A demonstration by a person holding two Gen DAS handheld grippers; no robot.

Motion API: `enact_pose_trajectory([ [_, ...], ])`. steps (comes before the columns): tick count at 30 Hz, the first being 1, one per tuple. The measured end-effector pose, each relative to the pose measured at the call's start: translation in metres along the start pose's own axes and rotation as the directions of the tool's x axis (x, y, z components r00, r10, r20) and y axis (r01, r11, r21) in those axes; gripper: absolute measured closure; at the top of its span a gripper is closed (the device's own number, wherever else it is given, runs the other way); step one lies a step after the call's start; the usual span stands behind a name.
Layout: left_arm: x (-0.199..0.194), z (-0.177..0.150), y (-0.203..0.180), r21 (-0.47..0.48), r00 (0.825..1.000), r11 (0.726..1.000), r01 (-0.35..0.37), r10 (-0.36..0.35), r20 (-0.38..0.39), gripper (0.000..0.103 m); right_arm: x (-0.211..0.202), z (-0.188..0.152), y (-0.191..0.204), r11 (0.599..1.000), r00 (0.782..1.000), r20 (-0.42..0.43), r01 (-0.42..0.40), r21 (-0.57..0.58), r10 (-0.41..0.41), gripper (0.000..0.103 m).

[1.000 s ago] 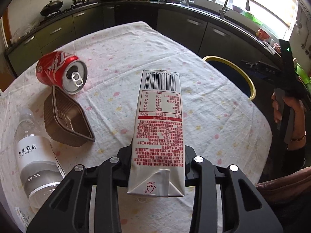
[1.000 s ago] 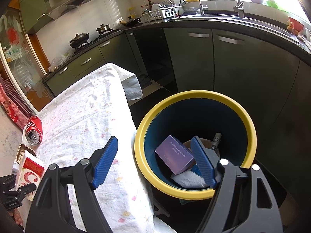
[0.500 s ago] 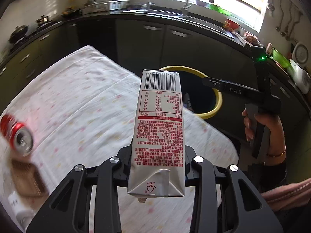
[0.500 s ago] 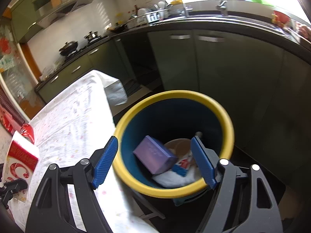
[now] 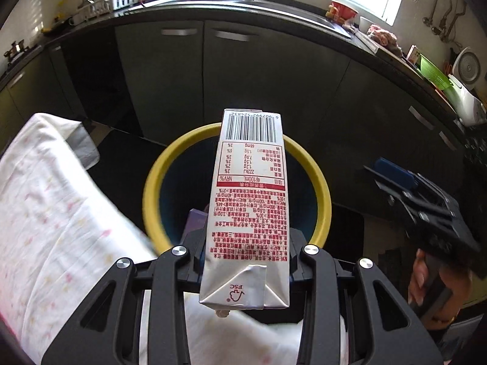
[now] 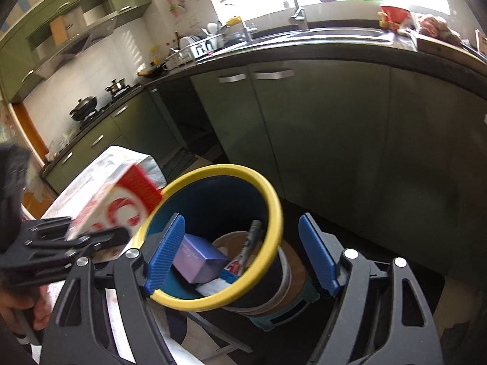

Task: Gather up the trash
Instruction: 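Carry the milk carton over the bin and drop it in, then grasp the clear water bottle with the right gripper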

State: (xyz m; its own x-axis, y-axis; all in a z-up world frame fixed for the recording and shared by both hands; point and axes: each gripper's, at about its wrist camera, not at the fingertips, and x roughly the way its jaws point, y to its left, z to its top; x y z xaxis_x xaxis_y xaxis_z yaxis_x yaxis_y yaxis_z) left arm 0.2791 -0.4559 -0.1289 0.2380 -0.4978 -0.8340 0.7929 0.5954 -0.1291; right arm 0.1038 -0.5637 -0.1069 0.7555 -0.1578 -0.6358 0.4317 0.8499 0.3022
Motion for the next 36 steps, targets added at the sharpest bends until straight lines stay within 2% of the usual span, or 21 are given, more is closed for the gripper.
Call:
enact_pose_trajectory([
  [4,0.028,0.018,-0.006,0.009,1.0,1.0,-0.013,0.014,-0.015,0.067,0.002,0.0,-0.01,1.0,1.0,-0.005,0.006,0.017,-0.006,0.03],
  [6,0.039,0.025,-0.007,0.0,0.999,1.0,-0.022,0.022,-0.023,0.055,0.003,0.001,-0.012,1.0,1.0,-0.006,0.007,0.018,-0.007,0.03],
  [7,0.04,0.025,-0.006,-0.004,0.999,0.999,-0.036,0.036,-0.02,0.034,0.004,0.001,-0.012,1.0,1.0,-0.006,0.008,0.017,-0.007,0.03],
  [8,0.038,0.025,-0.006,-0.011,0.999,0.998,-0.054,0.054,-0.005,0.026,0.003,0.001,-0.012,1.0,1.0,-0.005,0.008,0.015,-0.008,0.029],
  [13,0.007,0.015,-0.006,-0.042,0.997,0.997,-0.066,0.068,0.047,0.026,0.0,0.0,-0.012,1.0,1.0,0.0,0.018,0.007,-0.018,0.029],
  [18,-0.061,-0.022,0.005,-0.098,0.986,0.992,-0.081,0.095,0.14,0.022,0.003,0.0,-0.003,1.0,1.0,-0.011,0.011,-0.012,-0.011,0.029],
  [22,-0.123,-0.073,0.016,-0.134,0.959,0.982,-0.136,0.164,0.229,0.012,0.007,-0.001,0.013,0.999,1.0,-0.03,-0.005,-0.04,0.003,0.029],
  [26,-0.171,-0.134,0.035,-0.208,0.936,0.962,-0.174,0.227,0.269,0.011,0.008,-0.004,0.036,0.996,0.999,-0.043,-0.03,-0.083,0.027,0.028],
  [28,-0.192,-0.166,0.047,-0.261,0.922,0.944,-0.2,0.271,0.276,0.011,0.007,-0.006,0.055,0.992,0.997,-0.051,-0.056,-0.111,0.051,0.028],
  [32,-0.24,-0.231,0.072,-0.378,0.87,0.88,-0.287,0.404,0.282,0.011,0.0,-0.013,0.097,0.977,0.99,-0.059,-0.136,-0.162,0.128,0.028],
  [36,-0.286,-0.286,0.102,-0.484,0.818,0.808,-0.337,0.505,0.274,0.01,-0.006,-0.029,0.158,0.937,0.967,-0.096,-0.254,-0.241,0.237,0.028],
])
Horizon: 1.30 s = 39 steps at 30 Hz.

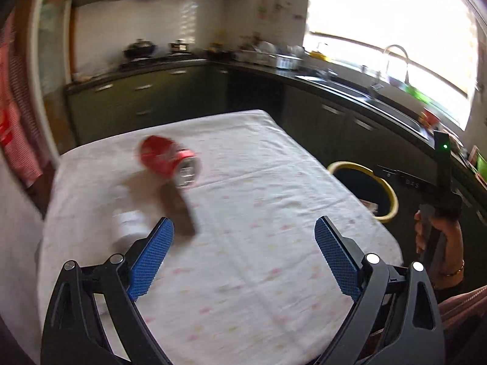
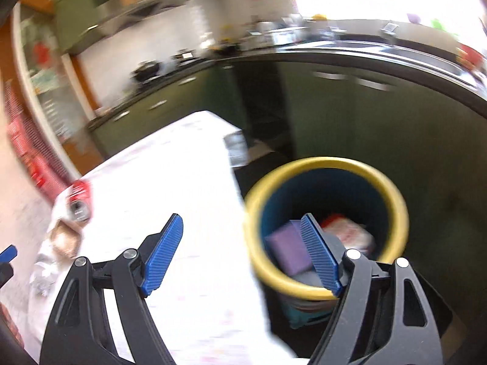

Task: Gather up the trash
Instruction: 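Grasp the clear water bottle with the right gripper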

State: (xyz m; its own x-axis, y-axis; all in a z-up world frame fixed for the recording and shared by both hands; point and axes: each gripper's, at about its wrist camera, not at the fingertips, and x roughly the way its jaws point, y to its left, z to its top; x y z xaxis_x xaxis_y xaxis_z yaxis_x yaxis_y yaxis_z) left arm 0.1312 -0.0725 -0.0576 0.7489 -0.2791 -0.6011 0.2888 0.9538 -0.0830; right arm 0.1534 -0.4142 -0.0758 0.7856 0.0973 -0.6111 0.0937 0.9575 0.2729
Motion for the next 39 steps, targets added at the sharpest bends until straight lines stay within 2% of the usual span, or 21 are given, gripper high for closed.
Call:
enact_pose_trajectory([
  [4,-0.033,-0.022,0.06,-0.074,0.996,0.994,-0.085,0.088,0.029,0.008,0.018,-0.009,0.074,0.984,0.988,-0.068,-0.146,-0.106,0.14,0.03],
  [5,-0.039,-0.027,0.07,-0.085,0.994,0.991,-0.102,0.106,0.036,0.008,0.022,-0.012,0.09,0.975,0.98,-0.094,-0.186,-0.12,0.175,0.034],
  [7,-0.051,-0.038,0.092,-0.113,0.988,0.984,-0.135,0.142,0.052,0.007,0.033,-0.022,0.128,0.941,0.945,-0.168,-0.304,-0.146,0.279,0.044],
  [10,-0.062,-0.051,0.119,-0.154,0.987,0.978,-0.138,0.148,0.057,0.007,0.044,-0.038,0.181,0.892,0.897,-0.252,-0.413,-0.185,0.363,0.051],
  [13,-0.064,-0.057,0.128,-0.173,0.988,0.975,-0.137,0.148,0.053,0.007,0.046,-0.046,0.219,0.861,0.875,-0.282,-0.458,-0.22,0.393,0.06],
  [19,-0.068,-0.072,0.144,-0.186,0.985,0.971,-0.15,0.163,0.056,0.006,0.055,-0.05,0.285,0.84,0.892,-0.28,-0.435,-0.324,0.354,0.062],
  [26,-0.065,-0.09,0.166,-0.237,0.988,0.961,-0.142,0.153,0.028,0.006,0.089,-0.06,0.321,0.865,0.951,-0.25,-0.275,-0.42,0.181,0.062],
  [29,-0.064,-0.093,0.172,-0.249,0.988,0.958,-0.143,0.152,0.018,0.006,0.096,-0.065,0.325,0.871,0.963,-0.237,-0.224,-0.437,0.129,0.062],
  [31,-0.065,-0.095,0.175,-0.251,0.988,0.957,-0.144,0.154,0.018,0.006,0.086,-0.066,0.327,0.875,0.975,-0.184,-0.193,-0.443,0.123,0.062],
  [33,-0.066,-0.096,0.178,-0.255,0.987,0.955,-0.15,0.16,0.021,0.006,0.067,-0.064,0.335,0.866,0.987,-0.096,-0.157,-0.475,0.126,0.061],
  [35,-0.067,-0.096,0.183,-0.266,0.987,0.952,-0.149,0.161,0.024,0.006,0.054,-0.061,0.351,0.839,0.979,-0.103,-0.204,-0.504,0.177,0.061],
  [36,-0.067,-0.096,0.186,-0.274,0.987,0.95,-0.149,0.162,0.023,0.006,0.052,-0.06,0.358,0.827,0.968,-0.137,-0.249,-0.504,0.208,0.058],
  [37,-0.067,-0.096,0.187,-0.279,0.986,0.949,-0.15,0.163,0.023,0.006,0.054,-0.059,0.367,0.814,0.953,-0.194,-0.299,-0.498,0.231,0.054],
  [39,-0.069,-0.098,0.191,-0.289,0.986,0.946,-0.148,0.162,0.026,0.006,0.072,-0.06,0.39,0.788,0.903,-0.368,-0.387,-0.479,0.22,0.052],
])
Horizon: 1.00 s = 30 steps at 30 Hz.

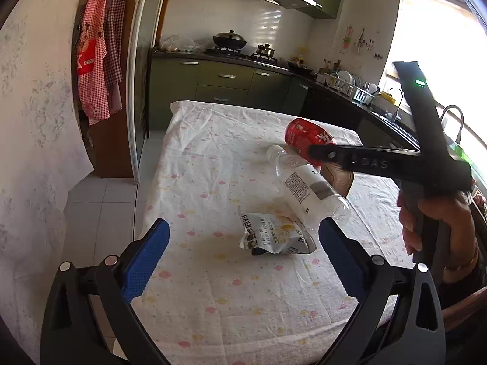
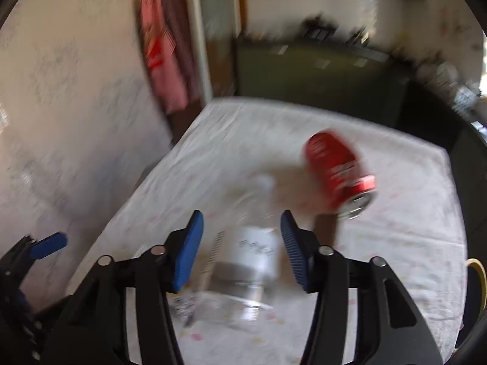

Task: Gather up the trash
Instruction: 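Grasp the clear water bottle with the right gripper, then carry the water bottle over the bin and release it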

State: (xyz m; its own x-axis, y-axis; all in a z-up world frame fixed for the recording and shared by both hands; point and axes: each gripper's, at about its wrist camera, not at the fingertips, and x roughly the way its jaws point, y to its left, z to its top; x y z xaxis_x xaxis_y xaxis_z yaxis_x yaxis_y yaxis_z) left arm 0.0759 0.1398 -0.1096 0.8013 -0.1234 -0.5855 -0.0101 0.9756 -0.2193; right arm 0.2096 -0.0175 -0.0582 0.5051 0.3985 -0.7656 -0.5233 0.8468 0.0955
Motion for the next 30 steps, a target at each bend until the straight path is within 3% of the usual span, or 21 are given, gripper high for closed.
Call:
enact_pose_trajectory([
  [2,-0.003,-0.002,0.003,-0.007,1.0,1.0,0.003,-0.003,0.004,0.006,0.02,0.011,0.005,1.0,0.994,-0.112,0.001,-0.023,-0.004,0.052],
  [6,-0.007,-0.008,0.009,-0.023,1.0,1.0,0.008,-0.008,0.003,0.006,0.045,0.024,0.006,0.999,0.959,-0.281,0.022,-0.046,-0.034,0.037],
  [12,-0.015,-0.009,0.016,-0.049,1.0,0.999,0.018,-0.017,0.016,0.006,0.072,0.018,0.003,0.995,0.883,-0.459,0.072,-0.067,-0.095,0.036],
  [15,-0.017,-0.01,0.018,-0.057,1.0,0.998,0.02,-0.02,0.017,0.006,0.082,0.014,-0.002,0.995,0.86,-0.501,0.083,-0.051,-0.098,0.035],
  [23,-0.016,-0.012,0.012,-0.045,1.0,0.999,0.019,-0.019,0.003,0.006,0.087,0.002,0.009,0.963,0.851,-0.466,0.15,-0.225,-0.241,0.041],
  [26,-0.019,-0.013,0.005,-0.028,1.0,0.999,0.016,-0.016,0.01,0.006,0.077,0.004,0.009,0.971,0.868,-0.453,0.121,-0.208,-0.205,0.042],
  [30,-0.024,-0.012,-0.003,-0.004,1.0,1.0,0.007,-0.007,0.021,0.006,0.039,0.013,0.005,0.987,0.916,-0.386,0.053,-0.154,-0.109,0.042],
])
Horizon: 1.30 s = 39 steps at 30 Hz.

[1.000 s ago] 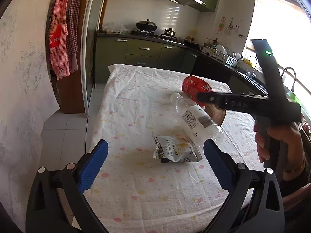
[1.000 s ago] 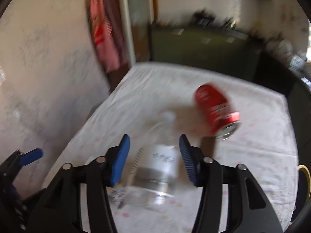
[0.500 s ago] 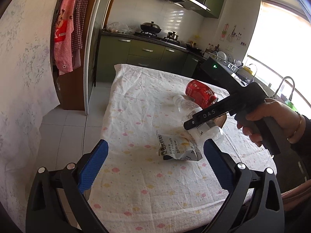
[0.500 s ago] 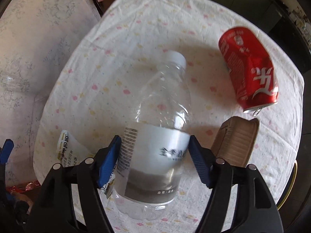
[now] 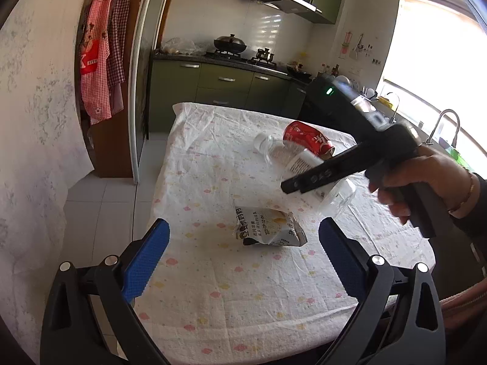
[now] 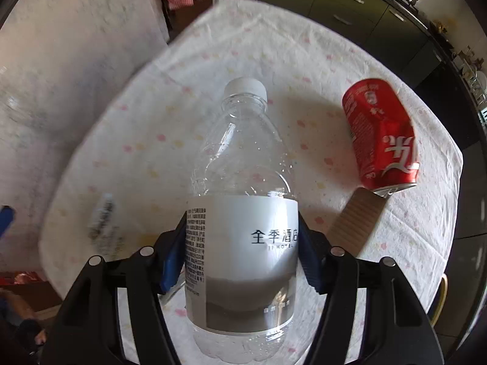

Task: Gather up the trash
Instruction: 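Carry the water bottle over the bin and release it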

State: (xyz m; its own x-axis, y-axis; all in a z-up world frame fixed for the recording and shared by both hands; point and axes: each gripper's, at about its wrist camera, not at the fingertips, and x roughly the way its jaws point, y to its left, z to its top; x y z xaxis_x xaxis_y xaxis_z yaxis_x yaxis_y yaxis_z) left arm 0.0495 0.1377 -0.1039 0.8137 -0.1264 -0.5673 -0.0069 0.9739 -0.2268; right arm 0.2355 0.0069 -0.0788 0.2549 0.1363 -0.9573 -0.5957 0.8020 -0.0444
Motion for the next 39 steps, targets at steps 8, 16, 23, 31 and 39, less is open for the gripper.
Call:
enact_pose_trajectory([
  [8,-0.002,0.003,-0.022,0.046,1.0,0.999,0.022,-0.022,0.009,0.006,-0.094,-0.041,-0.023,0.988,0.973,0.182,-0.151,0.04,0.141,0.042],
  [16,0.007,0.006,-0.055,0.122,0.998,0.991,0.061,-0.061,0.001,0.006,-0.14,-0.134,-0.188,0.934,0.971,0.231,-0.021,0.356,-0.066,0.042],
  [23,0.031,0.007,-0.086,0.157,0.996,0.984,0.085,-0.079,-0.045,0.006,-0.098,-0.231,-0.346,0.75,0.989,0.043,0.079,0.657,-0.142,0.041],
  [31,0.045,0.009,-0.125,0.225,0.993,0.969,0.103,-0.086,-0.085,0.006,-0.009,-0.276,-0.427,0.631,0.993,-0.099,0.116,0.767,-0.063,0.041],
  [39,0.055,0.005,-0.147,0.278,0.99,0.953,0.118,-0.089,-0.114,0.006,-0.01,-0.284,-0.426,0.618,0.973,-0.115,0.216,0.756,-0.199,0.036],
])
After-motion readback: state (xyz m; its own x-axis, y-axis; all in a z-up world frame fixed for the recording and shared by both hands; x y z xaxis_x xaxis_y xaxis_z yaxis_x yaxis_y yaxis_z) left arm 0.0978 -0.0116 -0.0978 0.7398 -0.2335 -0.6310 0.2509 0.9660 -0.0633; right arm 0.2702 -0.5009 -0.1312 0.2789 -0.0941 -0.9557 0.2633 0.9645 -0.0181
